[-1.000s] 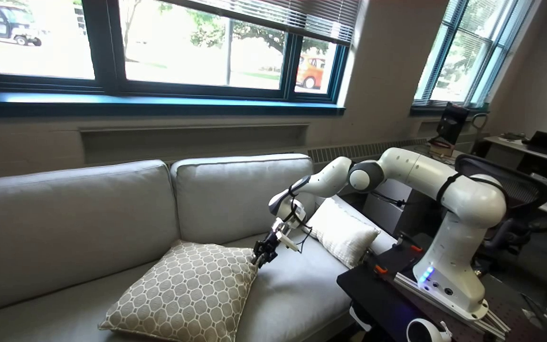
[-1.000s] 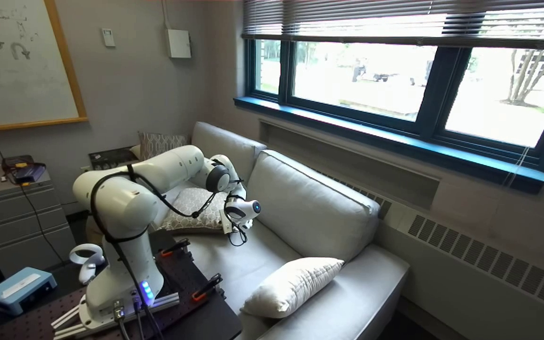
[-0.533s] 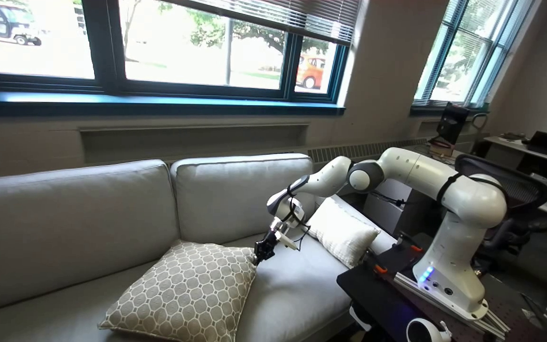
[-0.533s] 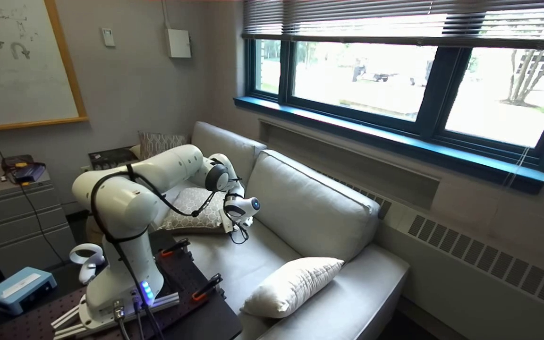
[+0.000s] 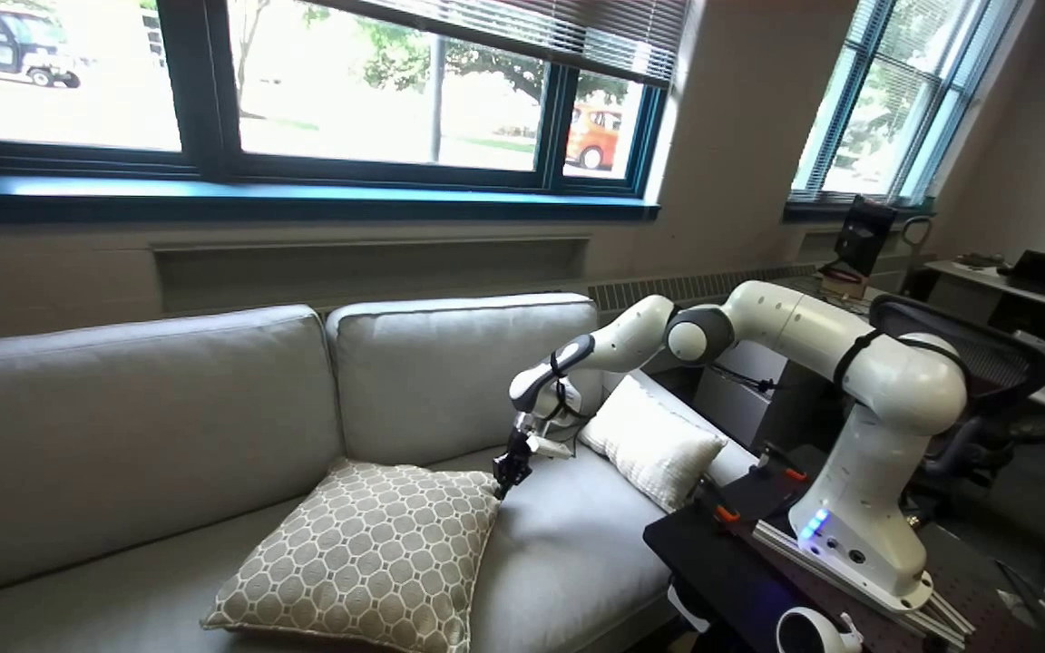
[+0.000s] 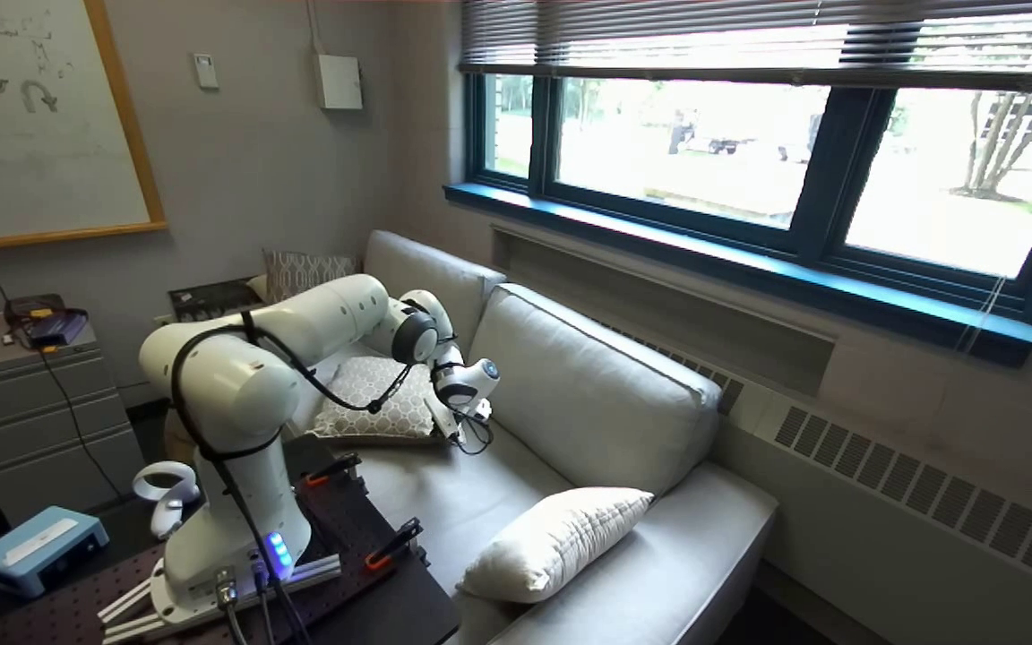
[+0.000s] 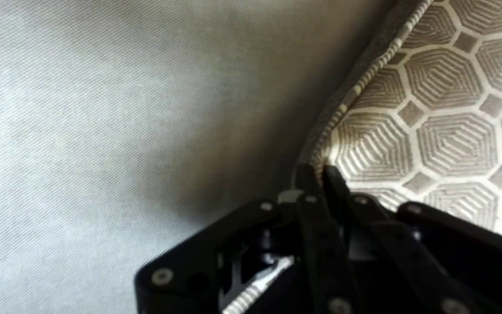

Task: Put the two pillows on the right end of the chair

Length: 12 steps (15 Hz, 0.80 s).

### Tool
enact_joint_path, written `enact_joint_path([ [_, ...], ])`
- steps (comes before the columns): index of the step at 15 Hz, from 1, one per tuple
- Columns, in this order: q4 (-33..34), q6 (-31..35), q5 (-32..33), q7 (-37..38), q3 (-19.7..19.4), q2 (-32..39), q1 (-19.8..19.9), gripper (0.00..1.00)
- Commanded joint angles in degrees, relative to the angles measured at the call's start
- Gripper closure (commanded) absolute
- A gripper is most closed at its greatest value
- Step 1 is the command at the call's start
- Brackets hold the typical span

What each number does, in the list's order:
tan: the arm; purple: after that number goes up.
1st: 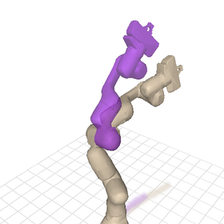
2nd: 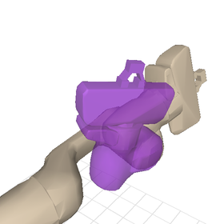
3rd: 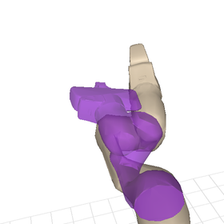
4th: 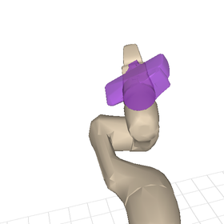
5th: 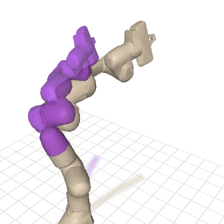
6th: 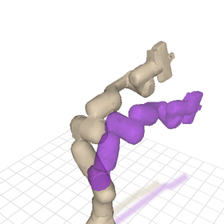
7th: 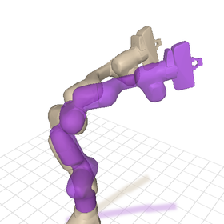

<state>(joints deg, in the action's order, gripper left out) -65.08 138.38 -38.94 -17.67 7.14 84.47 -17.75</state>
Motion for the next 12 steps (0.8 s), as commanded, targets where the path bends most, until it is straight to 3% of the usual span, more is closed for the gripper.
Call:
enact_joint_path([
  [1, -1.62, 2.95, 6.61, 0.77, 2.57, 0.00, 6.19, 0.98],
  [2, -5.89, 5.12, 1.56, -2.71, 0.36, -2.55, 6.11, 1.00],
  [7, -18.81, 16.12, -5.48, -14.75, 5.95, -7.52, 16.61, 1.00],
  [8, -18.84, 16.41, -6.08, -17.92, 7.64, -7.38, 18.31, 0.74],
  [9, -19.72, 16.58, -6.24, -19.79, 8.67, -7.95, 19.18, 0.73],
  [11, -16.73, 13.00, -4.38, -23.01, 10.55, -6.88, 20.32, 0.60],
  [12, -13.75, 11.45, 0.43, -22.27, 13.53, -4.96, 22.27, 0.53],
])
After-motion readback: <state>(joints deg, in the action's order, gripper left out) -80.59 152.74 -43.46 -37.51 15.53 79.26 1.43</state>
